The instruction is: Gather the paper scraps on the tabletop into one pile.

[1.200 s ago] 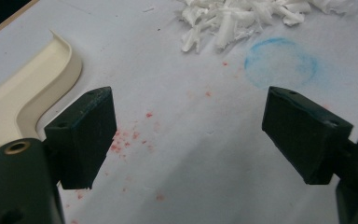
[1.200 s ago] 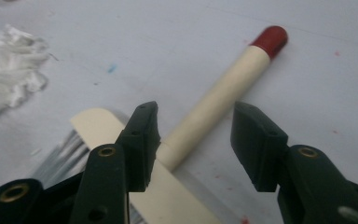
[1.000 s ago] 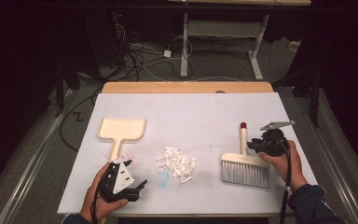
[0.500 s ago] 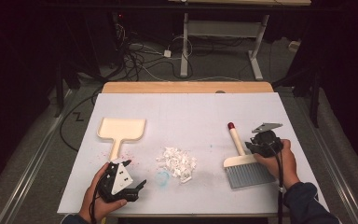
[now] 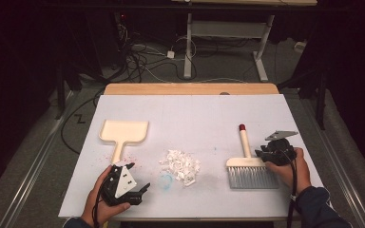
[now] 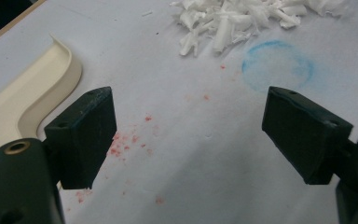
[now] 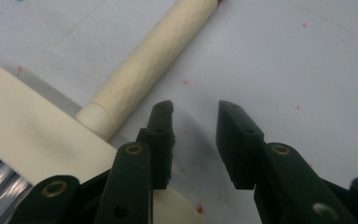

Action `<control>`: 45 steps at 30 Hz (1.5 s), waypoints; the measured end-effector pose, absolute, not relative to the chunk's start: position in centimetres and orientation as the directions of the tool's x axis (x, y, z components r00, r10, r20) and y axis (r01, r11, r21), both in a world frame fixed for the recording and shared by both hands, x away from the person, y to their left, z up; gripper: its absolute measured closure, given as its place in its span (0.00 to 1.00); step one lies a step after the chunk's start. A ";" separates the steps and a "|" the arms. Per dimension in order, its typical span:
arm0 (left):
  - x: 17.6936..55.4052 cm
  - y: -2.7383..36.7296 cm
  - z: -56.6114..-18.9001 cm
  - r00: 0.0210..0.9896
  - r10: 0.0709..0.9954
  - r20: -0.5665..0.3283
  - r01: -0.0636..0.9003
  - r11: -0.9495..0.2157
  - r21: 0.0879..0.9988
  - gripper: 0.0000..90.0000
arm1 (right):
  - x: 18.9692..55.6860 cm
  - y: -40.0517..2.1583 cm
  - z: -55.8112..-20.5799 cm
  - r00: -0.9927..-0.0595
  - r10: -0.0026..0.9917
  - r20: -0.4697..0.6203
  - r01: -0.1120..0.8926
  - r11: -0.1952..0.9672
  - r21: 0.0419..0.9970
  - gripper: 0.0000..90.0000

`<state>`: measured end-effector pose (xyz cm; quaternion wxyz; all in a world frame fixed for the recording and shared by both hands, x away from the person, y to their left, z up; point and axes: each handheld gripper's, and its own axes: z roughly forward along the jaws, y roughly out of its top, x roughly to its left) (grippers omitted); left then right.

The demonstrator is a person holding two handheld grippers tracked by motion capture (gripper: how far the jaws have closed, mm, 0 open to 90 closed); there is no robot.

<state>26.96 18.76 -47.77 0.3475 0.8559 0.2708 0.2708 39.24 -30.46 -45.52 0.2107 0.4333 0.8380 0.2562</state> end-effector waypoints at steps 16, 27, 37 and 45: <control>27.0 19.0 -47.6 0.694 0.670 0.265 0.287 -0.595 0.751 0.19 | 31.3 -29.6 -40.4 -0.631 0.747 -0.207 0.157 0.384 0.910 0.36; 26.5 18.9 -47.7 0.694 0.665 0.275 0.285 -0.605 0.743 0.19 | 27.5 -28.5 -42.7 -0.607 0.741 -0.287 0.127 0.447 0.886 0.24; 26.8 18.9 -47.8 0.698 0.661 0.277 0.286 -0.611 0.738 0.19 | 27.8 -29.0 -42.6 -0.586 0.765 -0.267 0.134 0.417 0.899 0.24; 27.0 18.7 -47.9 0.699 0.659 0.276 0.291 -0.615 0.733 0.19 | 28.0 -29.1 -42.8 -0.581 0.769 -0.266 0.144 0.420 0.896 0.25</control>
